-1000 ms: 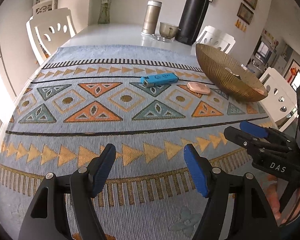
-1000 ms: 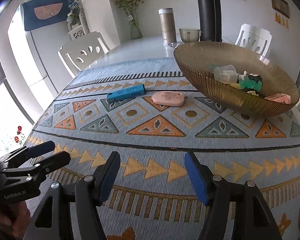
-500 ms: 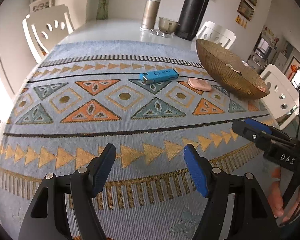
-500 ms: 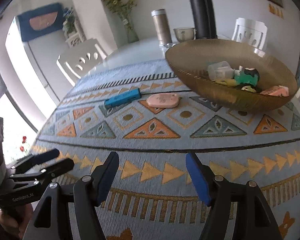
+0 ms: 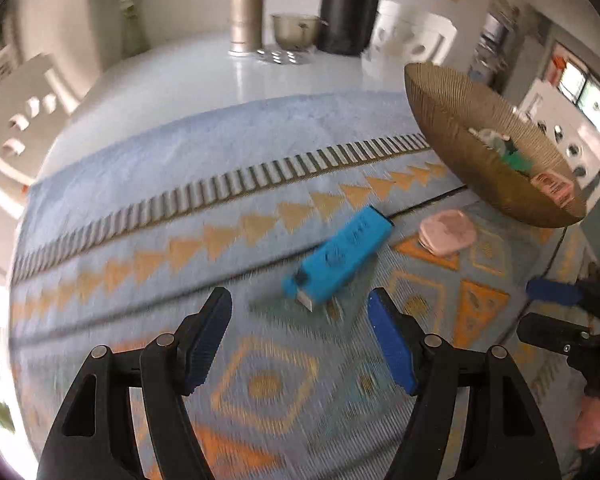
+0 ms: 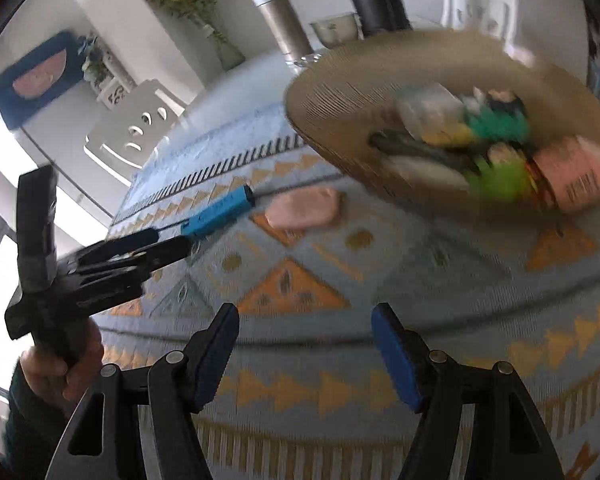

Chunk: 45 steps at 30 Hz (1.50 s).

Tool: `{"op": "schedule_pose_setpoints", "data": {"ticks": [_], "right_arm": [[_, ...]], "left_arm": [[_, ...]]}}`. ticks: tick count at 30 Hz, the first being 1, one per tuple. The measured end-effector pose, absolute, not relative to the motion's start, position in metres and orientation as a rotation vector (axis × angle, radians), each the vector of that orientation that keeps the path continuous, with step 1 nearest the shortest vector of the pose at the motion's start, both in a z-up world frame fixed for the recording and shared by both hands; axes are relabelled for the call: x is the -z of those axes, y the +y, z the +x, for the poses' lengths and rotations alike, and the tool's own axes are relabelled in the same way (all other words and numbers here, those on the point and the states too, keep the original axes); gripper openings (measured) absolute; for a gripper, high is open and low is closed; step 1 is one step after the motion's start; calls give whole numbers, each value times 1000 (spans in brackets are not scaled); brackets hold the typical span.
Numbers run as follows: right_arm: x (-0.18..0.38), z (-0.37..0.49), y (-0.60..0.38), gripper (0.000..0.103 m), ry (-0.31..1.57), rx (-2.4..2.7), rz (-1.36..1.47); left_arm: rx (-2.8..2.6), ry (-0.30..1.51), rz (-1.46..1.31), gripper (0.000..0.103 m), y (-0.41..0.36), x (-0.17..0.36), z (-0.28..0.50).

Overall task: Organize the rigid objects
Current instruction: 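Move the left tool toward the blue stick while the right tool approaches the pink block, then grasp the blue stick with the left tool while the right tool grasps the pink block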

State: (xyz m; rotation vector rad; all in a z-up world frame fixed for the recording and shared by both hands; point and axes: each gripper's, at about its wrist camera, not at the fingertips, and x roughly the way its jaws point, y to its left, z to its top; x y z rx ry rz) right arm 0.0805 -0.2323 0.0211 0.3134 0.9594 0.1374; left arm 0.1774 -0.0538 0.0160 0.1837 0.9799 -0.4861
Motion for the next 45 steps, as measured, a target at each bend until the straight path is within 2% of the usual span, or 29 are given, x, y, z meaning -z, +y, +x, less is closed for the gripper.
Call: {"op": "schedule_pose_setpoints", "data": {"ticks": [7, 10, 12, 14, 20, 24, 28, 40, 45], "right_arm": [[-13, 119, -209, 62, 905, -33, 201], [-10, 129, -203, 61, 902, -20, 190], [-10, 133, -199, 58, 892, -45, 189], [-11, 137, -190, 55, 895, -80, 165], [-25, 111, -167, 52, 850, -389, 55], [-23, 118, -197, 57, 856, -230, 97], [-10, 132, -211, 57, 920, -160, 153], [-9, 161, -152, 58, 922, -295, -30], [-10, 162, -178, 57, 926, -181, 99]], "left_arm": [[541, 943, 216, 68, -74, -11, 196], [534, 917, 278, 61, -85, -8, 192], [560, 900, 287, 28, -89, -10, 187], [538, 894, 309, 23, -90, -11, 183], [373, 924, 297, 22, -48, -15, 169], [331, 910, 205, 22, -17, -14, 155], [319, 885, 216, 22, -19, -12, 151], [333, 848, 239, 22, -22, -13, 148], [333, 849, 238, 22, -21, -13, 148]]}}
